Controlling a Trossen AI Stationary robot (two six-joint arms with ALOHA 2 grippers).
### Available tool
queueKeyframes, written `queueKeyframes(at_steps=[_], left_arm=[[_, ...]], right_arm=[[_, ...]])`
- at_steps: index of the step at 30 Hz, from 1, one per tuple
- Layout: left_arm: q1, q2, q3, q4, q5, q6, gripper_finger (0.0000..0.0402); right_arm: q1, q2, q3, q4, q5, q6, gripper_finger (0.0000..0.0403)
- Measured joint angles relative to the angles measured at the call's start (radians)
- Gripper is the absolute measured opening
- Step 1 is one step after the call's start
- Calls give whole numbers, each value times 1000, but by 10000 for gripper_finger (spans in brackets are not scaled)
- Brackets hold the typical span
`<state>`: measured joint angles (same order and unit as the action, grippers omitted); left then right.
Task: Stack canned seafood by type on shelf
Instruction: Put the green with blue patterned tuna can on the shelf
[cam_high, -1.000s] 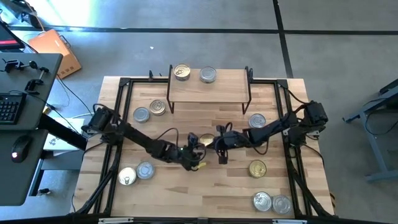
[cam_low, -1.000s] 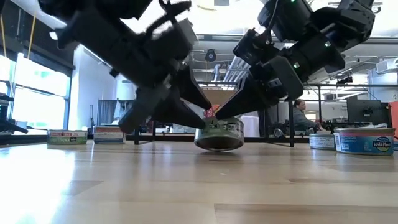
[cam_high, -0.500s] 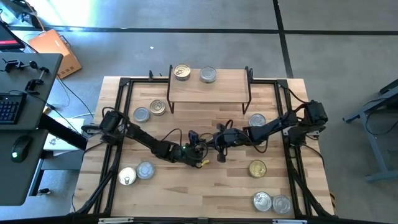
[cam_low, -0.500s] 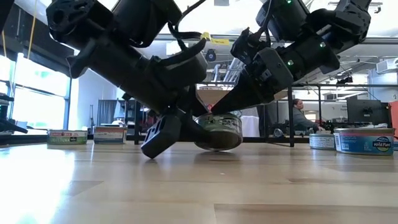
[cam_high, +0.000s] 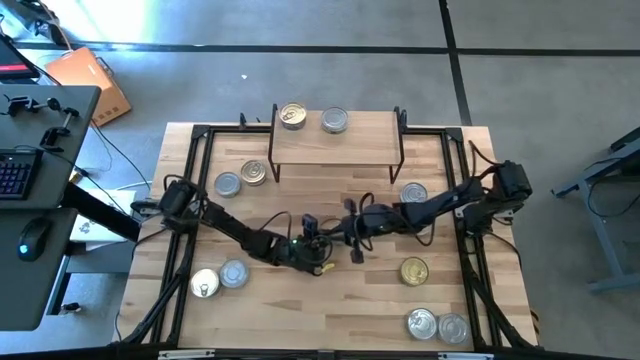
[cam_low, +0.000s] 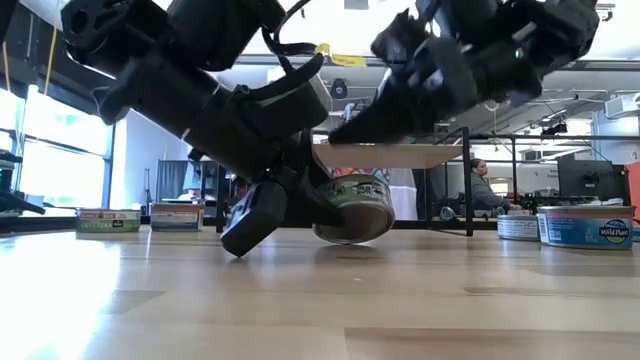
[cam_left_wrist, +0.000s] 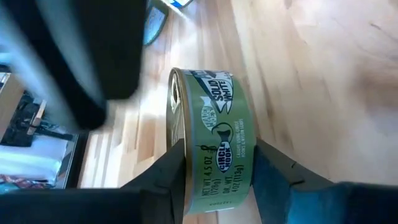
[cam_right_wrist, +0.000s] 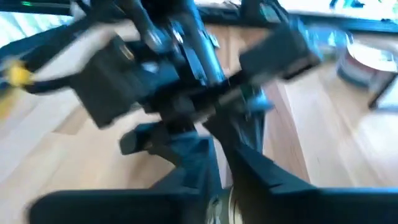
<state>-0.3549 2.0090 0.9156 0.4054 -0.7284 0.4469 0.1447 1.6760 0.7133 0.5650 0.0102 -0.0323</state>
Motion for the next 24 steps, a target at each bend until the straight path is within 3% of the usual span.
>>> queueKeyframes(at_steps=[6, 10, 17, 24], left_arm=[[-50, -25, -2, -52, -7, -98, 116], [-80, -55, -44, -49, -16, -159, 116], [-87, -80, -239, 327, 18, -142, 116], [-71, -80, -341, 591, 119, -123, 116]], right_arm=[[57, -70, 16, -45, -3, -256, 191], [124, -69, 14, -111, 74, -432, 239], [216, -24, 13, -165, 404, -526, 249], [212, 60, 13, -74, 388, -511, 249]])
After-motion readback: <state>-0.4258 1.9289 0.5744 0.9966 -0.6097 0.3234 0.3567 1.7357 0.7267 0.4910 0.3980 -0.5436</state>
